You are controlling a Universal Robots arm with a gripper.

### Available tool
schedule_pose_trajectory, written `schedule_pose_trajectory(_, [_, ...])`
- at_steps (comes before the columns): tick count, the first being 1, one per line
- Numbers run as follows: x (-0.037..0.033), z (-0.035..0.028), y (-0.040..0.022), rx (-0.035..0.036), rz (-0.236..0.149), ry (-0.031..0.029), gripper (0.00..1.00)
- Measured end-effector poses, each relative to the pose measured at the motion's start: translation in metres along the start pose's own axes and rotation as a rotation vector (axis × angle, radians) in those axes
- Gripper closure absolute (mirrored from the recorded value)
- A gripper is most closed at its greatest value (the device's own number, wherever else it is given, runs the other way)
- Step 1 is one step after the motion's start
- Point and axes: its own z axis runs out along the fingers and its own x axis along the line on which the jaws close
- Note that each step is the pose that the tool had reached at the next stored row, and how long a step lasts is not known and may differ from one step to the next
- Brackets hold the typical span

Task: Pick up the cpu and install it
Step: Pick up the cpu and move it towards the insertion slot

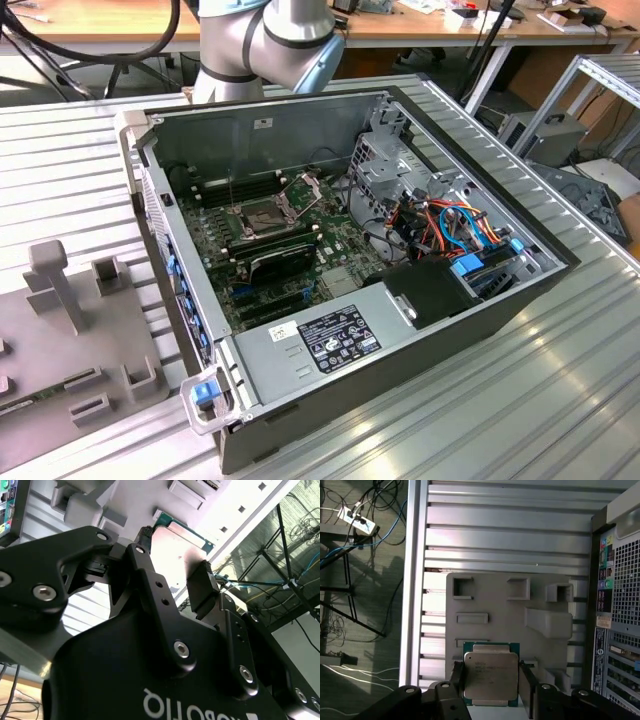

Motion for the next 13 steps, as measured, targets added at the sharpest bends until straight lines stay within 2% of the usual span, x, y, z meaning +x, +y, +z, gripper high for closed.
schedule_pose_trajectory(10, [-0.0252,-0.0005,-0.0013,0.0000,0.000,-0.0001,0.47])
schedule_pose_trajectory(13, [-0.0392,-0.0008,-0.0020,-0.0001,0.000,-0.0001,0.47])
